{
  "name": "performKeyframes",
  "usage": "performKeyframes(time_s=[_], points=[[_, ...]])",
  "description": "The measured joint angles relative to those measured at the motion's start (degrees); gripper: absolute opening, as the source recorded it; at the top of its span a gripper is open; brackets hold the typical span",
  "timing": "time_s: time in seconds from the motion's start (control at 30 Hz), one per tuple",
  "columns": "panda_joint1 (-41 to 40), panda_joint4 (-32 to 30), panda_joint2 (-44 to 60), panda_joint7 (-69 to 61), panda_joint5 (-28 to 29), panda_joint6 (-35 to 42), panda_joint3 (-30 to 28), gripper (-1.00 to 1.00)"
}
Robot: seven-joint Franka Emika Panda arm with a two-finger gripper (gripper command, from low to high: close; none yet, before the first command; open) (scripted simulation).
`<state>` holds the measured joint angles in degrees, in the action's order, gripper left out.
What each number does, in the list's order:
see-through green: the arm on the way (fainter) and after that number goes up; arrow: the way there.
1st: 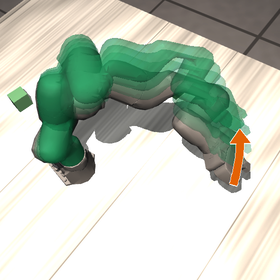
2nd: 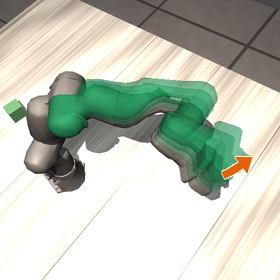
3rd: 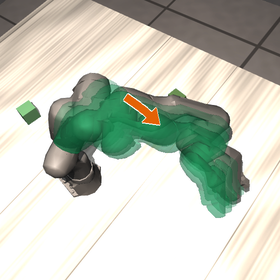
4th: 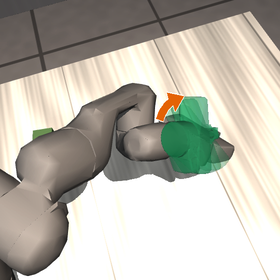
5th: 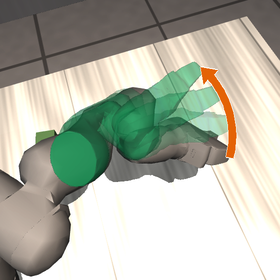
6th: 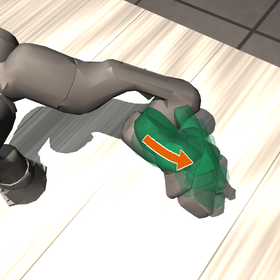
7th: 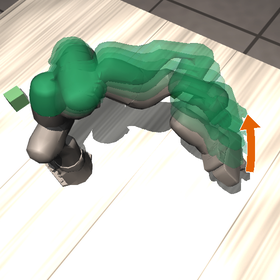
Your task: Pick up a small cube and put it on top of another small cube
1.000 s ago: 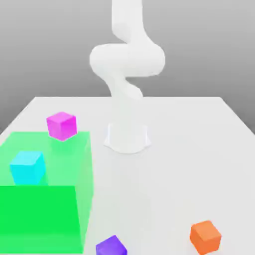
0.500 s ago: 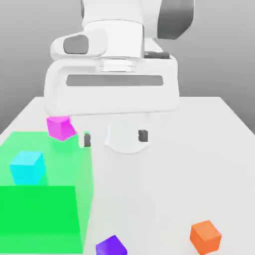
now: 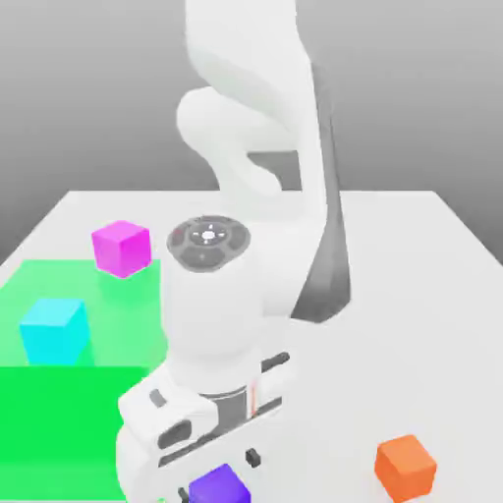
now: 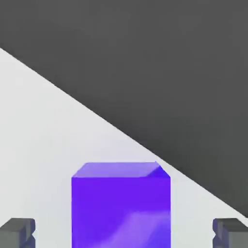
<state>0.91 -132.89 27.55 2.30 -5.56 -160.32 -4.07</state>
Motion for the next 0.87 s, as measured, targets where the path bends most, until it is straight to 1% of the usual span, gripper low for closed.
performKeyframes(time_s=[0.2,0.27,0.37,0.5,0.63,0.77,0.8,0.87], points=[[-0.14,0.14,0.64,-0.06,-0.06,-0.37,0.15,-1.00],[0.15,-0.31,-1.45,0.20,0.31,1.23,-0.21,-1.00],[0.73,-1.47,-7.08,1.01,1.39,5.70,-1.02,-1.00],[7.22,-3.04,-12.51,6.48,3.49,9.53,2.15,-1.00],[14.32,-4.49,-16.23,13.13,6.04,11.74,6.70,-1.00],[17.00,-4.37,-10.28,15.83,7.78,5.89,7.37,-1.00],[17.17,-4.32,-9.15,16.01,7.98,4.82,7.29,1.00],[17.17,-4.32,-9.15,16.01,7.98,4.82,7.29,1.00]])
